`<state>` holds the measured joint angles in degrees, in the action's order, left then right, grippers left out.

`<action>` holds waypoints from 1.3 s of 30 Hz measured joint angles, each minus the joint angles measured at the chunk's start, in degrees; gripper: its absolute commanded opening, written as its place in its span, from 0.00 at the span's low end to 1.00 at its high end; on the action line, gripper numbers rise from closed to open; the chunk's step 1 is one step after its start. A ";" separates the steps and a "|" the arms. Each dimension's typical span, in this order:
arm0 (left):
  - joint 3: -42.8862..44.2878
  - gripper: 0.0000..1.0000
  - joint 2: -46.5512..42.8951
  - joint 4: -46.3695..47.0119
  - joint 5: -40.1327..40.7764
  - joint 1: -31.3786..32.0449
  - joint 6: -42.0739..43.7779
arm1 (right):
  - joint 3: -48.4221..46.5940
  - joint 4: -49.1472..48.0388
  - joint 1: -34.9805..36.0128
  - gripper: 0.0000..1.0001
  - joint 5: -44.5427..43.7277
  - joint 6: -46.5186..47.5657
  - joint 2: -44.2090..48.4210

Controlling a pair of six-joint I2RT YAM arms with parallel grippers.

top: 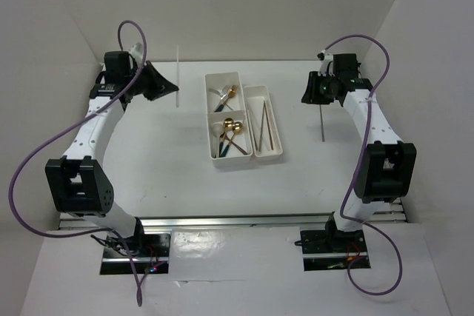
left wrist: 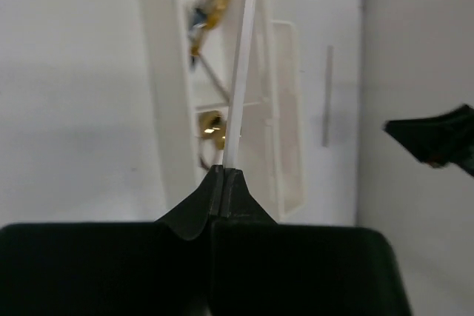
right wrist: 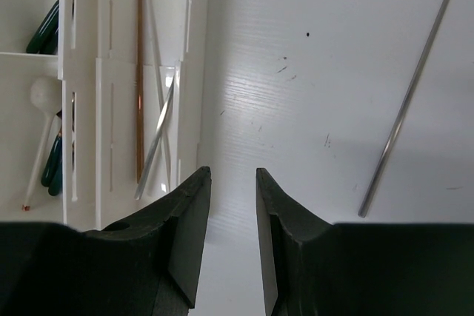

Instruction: Sort the eating utensils into containers

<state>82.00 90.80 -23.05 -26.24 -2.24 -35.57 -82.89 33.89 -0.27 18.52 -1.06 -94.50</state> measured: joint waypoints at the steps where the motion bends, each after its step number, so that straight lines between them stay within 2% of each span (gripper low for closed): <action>1: -0.07 0.00 -0.72 1.05 -2.43 0.68 -2.97 | 0.02 0.02 0.00 0.38 -0.04 0.00 0.04; 4: -3.74 0.00 -2.75 6.99 -8.11 4.39 -13.29 | 0.09 0.07 0.00 0.37 -0.13 0.02 0.24; 8: -8.90 0.00 -3.72 12.11 -10.60 13.16 -24.74 | 0.09 0.37 0.02 0.37 -0.37 0.04 0.33; 12: -10.47 0.00 -3.34 14.32 -10.60 22.34 -32.28 | 0.09 0.74 0.02 0.37 -0.81 0.07 0.50; 14: -10.14 0.00 -2.67 14.56 -9.99 24.76 -33.73 | 0.13 0.92 0.02 0.37 -0.98 0.07 0.94; 19: -6.27 0.00 2.93 13.70 -5.16 27.34 -35.08 | 2.29 1.29 0.02 0.37 -1.20 0.04 4.37; 29: 4.35 0.00 12.26 6.56 7.17 30.71 -30.03 | 4.33 1.36 0.02 0.37 -2.03 -0.07 6.91; 39: 8.41 0.00 20.44 5.55 10.12 33.70 -27.30 | 6.29 1.31 0.02 0.37 -2.75 -0.13 8.57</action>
<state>90.41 111.24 -17.50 -16.12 31.46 -62.87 -76.60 35.20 -0.25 15.77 -1.19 -85.93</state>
